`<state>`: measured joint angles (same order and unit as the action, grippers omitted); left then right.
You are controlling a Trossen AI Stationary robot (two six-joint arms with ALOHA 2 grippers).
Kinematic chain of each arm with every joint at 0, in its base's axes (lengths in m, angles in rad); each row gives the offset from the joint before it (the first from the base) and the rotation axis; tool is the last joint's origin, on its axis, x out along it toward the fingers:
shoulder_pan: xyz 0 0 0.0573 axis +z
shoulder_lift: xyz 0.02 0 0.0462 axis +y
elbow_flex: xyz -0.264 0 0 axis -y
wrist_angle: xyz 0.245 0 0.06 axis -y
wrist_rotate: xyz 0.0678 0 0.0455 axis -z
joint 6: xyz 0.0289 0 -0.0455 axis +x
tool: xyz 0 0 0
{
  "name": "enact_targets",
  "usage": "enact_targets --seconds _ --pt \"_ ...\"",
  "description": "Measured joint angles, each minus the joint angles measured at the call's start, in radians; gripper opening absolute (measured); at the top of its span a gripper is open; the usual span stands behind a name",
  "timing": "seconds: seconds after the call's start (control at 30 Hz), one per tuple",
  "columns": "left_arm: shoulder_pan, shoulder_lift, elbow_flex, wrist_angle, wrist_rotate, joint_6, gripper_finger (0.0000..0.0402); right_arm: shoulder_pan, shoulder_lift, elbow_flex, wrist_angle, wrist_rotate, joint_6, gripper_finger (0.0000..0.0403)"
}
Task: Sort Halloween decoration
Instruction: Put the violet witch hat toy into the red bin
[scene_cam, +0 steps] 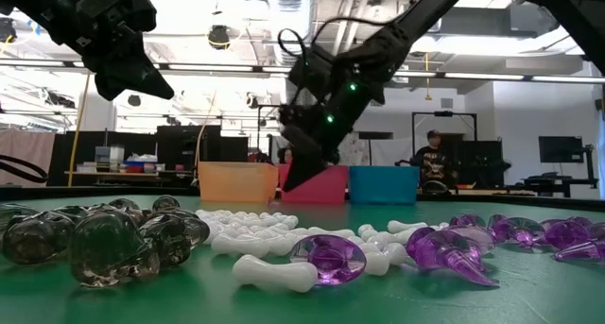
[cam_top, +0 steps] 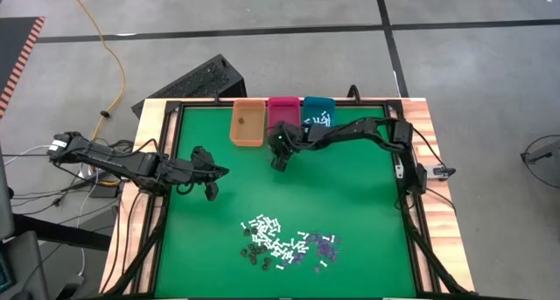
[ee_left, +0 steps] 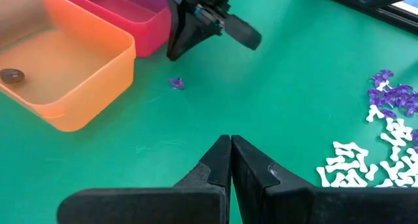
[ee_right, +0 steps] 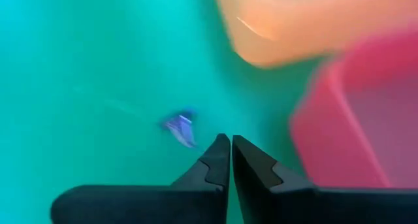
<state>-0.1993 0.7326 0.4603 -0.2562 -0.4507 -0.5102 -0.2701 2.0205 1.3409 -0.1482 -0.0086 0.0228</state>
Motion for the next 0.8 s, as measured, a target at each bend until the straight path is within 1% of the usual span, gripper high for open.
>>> enact_targets --seconds 0.23,0.33,0.43,0.53,0.67,0.73,0.8 --pt "0.0 0.0 0.0 0.0 -0.001 -0.002 0.0 0.077 0.0 0.083 -0.011 0.033 -0.054 0.0049" --pt "0.0 0.0 0.0 0.0 -0.008 -0.001 0.0 0.11 0.0 0.072 0.058 0.035 -0.033 0.0051" --pt "-0.001 0.0 0.0 0.0 -0.021 0.014 0.0 0.134 -0.001 0.013 0.177 0.034 0.034 0.0062" --pt "-0.001 0.0 0.0 0.0 -0.035 0.032 0.0 0.144 0.001 -0.084 0.34 0.035 0.094 0.0078" --pt "-0.001 0.0 0.0 0.0 -0.036 0.052 0.0 0.148 0.0 -0.169 0.541 0.089 0.134 0.0102" --pt "-0.001 0.0 0.0 0.0 -0.036 0.058 0.0 0.152 0.0 -0.195 0.58 0.107 0.136 0.0115" --pt "-0.001 0.0 0.0 0.0 -0.036 0.068 0.0 0.155 0.0 -0.205 0.556 0.141 0.135 0.0131"
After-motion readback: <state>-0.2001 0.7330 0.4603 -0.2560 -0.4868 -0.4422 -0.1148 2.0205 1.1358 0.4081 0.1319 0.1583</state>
